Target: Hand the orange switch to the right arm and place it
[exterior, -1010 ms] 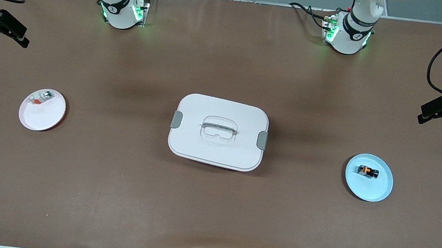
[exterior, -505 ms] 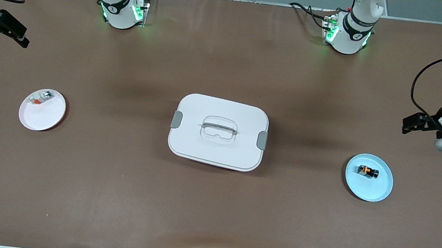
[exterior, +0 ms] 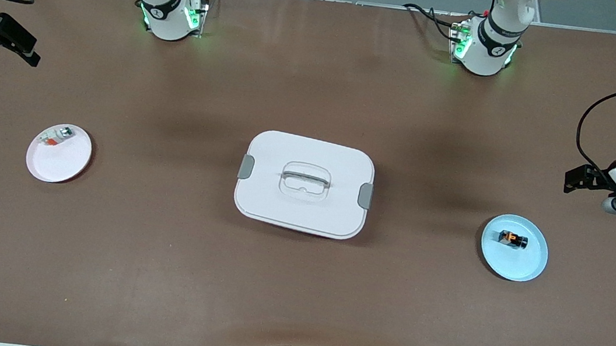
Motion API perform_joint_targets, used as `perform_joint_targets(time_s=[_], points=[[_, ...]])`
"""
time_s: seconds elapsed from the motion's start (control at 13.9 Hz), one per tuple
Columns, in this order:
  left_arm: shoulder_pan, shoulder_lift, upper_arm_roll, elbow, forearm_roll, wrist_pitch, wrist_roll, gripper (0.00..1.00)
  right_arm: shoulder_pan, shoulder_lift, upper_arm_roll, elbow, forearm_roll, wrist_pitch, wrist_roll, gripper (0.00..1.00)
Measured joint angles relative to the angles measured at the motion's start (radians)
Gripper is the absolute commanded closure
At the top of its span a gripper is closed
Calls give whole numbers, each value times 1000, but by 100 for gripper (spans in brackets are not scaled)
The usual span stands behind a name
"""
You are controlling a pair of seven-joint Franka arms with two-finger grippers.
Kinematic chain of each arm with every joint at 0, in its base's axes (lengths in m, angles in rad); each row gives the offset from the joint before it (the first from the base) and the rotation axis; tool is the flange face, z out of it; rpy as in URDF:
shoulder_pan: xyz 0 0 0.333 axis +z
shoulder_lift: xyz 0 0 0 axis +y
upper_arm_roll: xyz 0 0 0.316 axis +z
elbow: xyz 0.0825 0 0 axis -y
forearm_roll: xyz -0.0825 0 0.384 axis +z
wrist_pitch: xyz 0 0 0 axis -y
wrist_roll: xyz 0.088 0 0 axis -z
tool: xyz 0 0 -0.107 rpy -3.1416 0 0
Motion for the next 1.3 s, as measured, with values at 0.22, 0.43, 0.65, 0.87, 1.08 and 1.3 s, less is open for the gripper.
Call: perform_joint_targets(time_s=[0.22, 0.43, 0.65, 0.87, 1.08, 1.3], points=[[0, 41, -4, -46, 0, 87, 8, 0, 0, 0, 0, 0, 0, 0, 0, 0], [-6, 123, -12, -49, 1, 168, 9, 0, 0, 0, 0, 1, 0, 0, 0, 0], [-11, 215, -13, -48, 4, 276, 9, 0, 0, 0, 0, 1, 0, 0, 0, 0], [-14, 292, -13, -29, 4, 329, 10, 0, 0, 0, 0, 2, 0, 0, 0, 0], [-20, 353, -14, 4, 17, 341, 10, 0, 0, 0, 0, 2, 0, 0, 0, 0], [-20, 388, -14, 9, 42, 379, 10, 0, 0, 0, -2, 2, 0, 0, 0, 0]])
